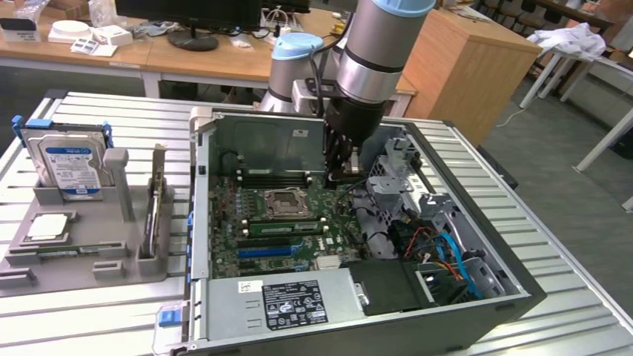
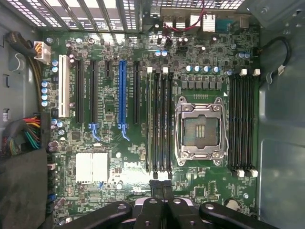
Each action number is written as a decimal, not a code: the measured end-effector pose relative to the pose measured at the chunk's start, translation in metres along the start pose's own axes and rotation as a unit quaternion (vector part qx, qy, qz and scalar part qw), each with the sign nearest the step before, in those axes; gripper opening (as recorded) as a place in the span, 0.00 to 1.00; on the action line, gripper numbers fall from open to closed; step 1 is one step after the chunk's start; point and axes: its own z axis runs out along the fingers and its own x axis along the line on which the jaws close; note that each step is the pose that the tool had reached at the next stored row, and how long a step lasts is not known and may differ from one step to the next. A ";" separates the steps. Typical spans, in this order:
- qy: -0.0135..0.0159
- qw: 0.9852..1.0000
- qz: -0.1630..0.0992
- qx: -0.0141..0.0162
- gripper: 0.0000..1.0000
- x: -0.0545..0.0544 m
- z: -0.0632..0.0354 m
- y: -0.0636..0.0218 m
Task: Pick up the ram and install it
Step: 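Press down the ram until it locks into place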
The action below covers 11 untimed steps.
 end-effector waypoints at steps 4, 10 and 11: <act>0.000 1.000 0.000 0.000 0.11 0.000 0.0001 0.0000; 0.000 1.000 0.000 0.000 0.11 0.000 0.0025 0.0000; 0.000 1.000 0.000 0.000 0.11 0.000 0.0030 0.0001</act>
